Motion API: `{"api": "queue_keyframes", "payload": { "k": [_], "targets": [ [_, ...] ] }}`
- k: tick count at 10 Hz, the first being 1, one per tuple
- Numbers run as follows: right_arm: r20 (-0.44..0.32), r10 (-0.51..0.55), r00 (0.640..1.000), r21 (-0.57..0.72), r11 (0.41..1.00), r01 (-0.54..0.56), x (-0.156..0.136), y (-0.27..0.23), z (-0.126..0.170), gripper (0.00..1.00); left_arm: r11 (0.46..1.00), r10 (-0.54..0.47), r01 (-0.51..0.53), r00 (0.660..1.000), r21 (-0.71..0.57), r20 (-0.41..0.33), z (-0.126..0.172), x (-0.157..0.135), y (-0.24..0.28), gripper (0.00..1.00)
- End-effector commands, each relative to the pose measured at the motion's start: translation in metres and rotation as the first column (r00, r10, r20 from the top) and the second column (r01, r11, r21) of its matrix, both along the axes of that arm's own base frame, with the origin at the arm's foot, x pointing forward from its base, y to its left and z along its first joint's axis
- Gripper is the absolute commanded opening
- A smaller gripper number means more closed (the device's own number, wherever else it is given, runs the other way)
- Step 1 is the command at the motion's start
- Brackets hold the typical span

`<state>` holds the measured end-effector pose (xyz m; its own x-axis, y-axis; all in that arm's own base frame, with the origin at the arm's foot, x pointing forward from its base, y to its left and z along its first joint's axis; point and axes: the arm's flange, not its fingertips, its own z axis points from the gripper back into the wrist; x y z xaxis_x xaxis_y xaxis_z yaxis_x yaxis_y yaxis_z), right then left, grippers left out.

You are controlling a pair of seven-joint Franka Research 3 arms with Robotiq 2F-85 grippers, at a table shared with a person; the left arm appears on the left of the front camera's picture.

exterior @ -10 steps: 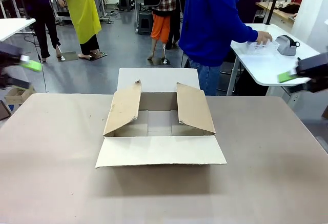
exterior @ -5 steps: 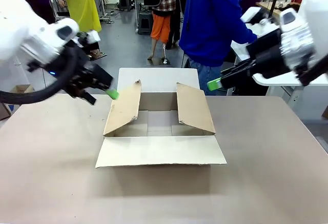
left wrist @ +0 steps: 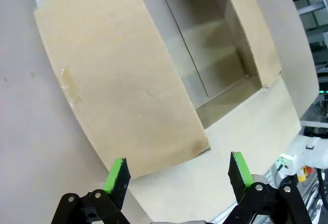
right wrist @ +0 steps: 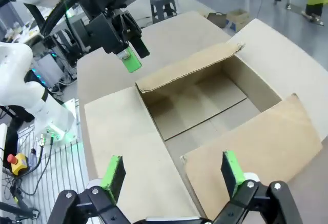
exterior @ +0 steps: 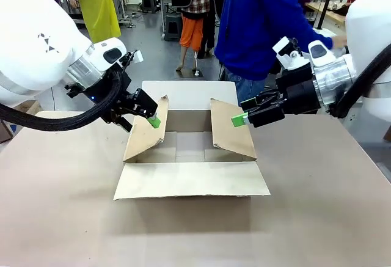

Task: Pack the gift set into the box.
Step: Place both hands on the side flaps of the Package Box and spread them outward.

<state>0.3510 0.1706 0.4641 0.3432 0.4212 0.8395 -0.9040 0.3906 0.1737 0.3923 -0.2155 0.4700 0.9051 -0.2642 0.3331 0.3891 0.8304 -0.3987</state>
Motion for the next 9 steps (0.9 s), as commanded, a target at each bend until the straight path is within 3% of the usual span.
{"api": "queue_keyframes", "payload": {
  "k": [1, 2, 4, 6, 9],
  "targets": [
    [0.034, -0.032, 0.999, -0.026, 0.999, 0.033, -0.005, 0.002, 0.013, 1.00, 1.000, 0.005, -0.005, 1.000, 0.010, 0.007, 0.006, -0.003, 0.005, 1.00],
    [0.034, -0.032, 0.999, -0.026, 0.999, 0.033, -0.005, 0.002, 0.013, 1.00, 1.000, 0.000, 0.000, 1.000, 0.000, 0.000, 0.000, 0.000, 0.000, 1.00],
    [0.034, -0.032, 0.999, -0.026, 0.999, 0.033, -0.005, 0.002, 0.013, 1.00, 0.963, 0.184, -0.198, 0.979, 0.182, 0.092, 0.010, 0.017, -0.047, 1.00],
    [0.034, -0.032, 0.999, -0.026, 0.999, 0.033, -0.005, 0.002, 0.013, 1.00, 0.891, 0.326, -0.336, 0.941, 0.304, 0.084, 0.006, 0.042, -0.085, 1.00],
    [0.034, -0.032, 0.999, -0.026, 0.999, 0.033, -0.005, 0.002, 0.013, 1.00, 0.799, 0.430, -0.407, 0.901, 0.442, 0.054, -0.018, 0.074, -0.111, 1.00]
  ]
}}
